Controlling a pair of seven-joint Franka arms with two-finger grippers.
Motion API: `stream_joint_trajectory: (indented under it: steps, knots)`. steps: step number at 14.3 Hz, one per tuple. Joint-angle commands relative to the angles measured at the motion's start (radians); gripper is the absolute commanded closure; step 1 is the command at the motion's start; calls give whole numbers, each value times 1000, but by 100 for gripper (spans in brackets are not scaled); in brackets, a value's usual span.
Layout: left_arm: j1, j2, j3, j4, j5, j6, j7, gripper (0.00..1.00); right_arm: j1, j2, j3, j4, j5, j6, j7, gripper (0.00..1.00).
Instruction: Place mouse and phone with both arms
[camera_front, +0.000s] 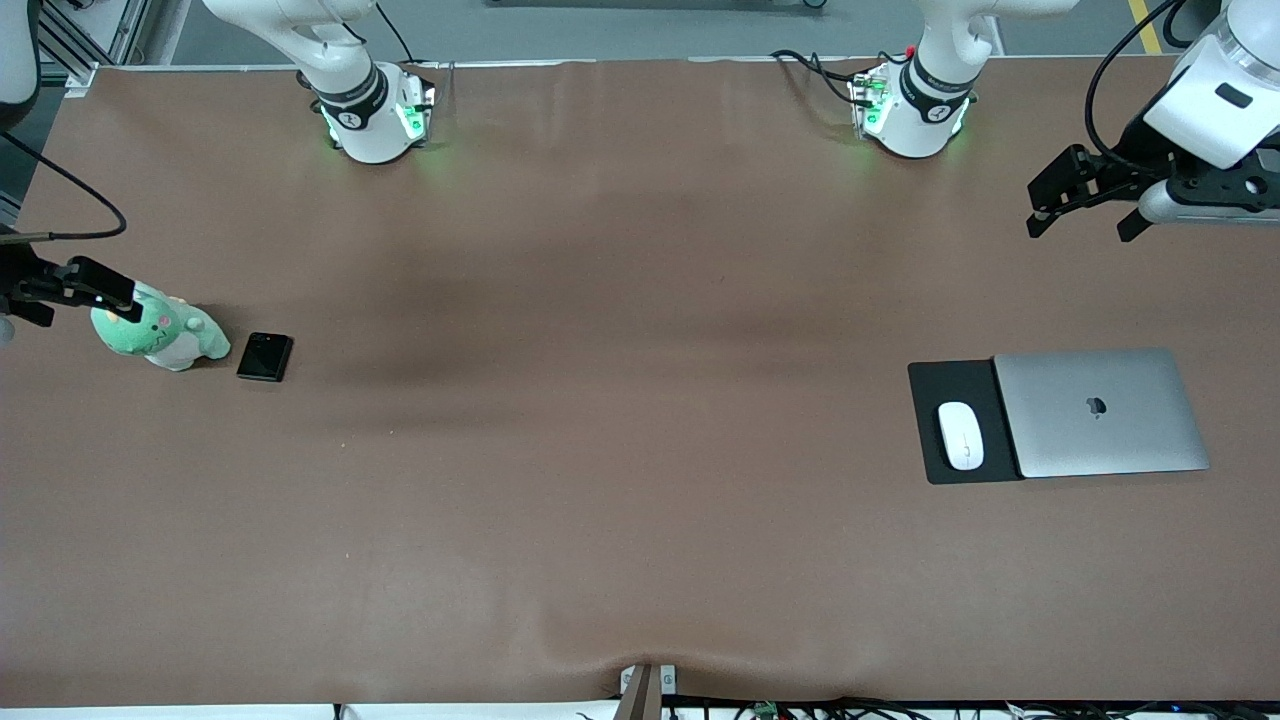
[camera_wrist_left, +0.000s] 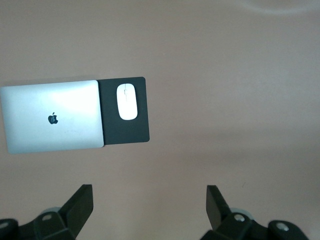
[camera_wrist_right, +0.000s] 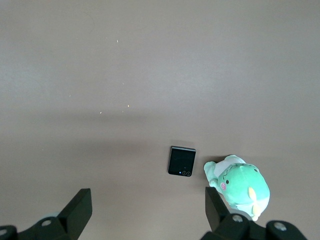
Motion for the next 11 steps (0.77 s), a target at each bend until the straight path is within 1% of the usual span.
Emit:
stream_joint_trajectory:
  steps: [1, 4, 5, 7, 8, 10, 11]
  knots:
    - [-12, 49, 13, 58, 3, 4, -3, 0, -14, -35, 9, -60, 25, 39, -25, 0]
    - [3, 161, 7, 218, 27, -68, -1, 0, -8, -40, 9, -63, 26, 44, -25, 0]
    - [3, 171, 6, 229, 32, -71, -3, 0, -11, -40, 9, -63, 43, 44, -25, 0]
    - [-3, 165, 1, 221, 30, -71, -16, 0, -14, -38, 7, -63, 59, 42, -25, 0]
    - [-2, 162, -14, 218, 32, -76, -21, 0, -14, -37, 7, -63, 59, 44, -25, 0]
    - [-3, 142, -26, 183, 47, -96, -81, 0, -12, -37, 7, -63, 59, 44, -25, 0]
    - [1, 114, -48, 159, 56, -93, -87, 0, -12, -37, 7, -63, 59, 44, -25, 0]
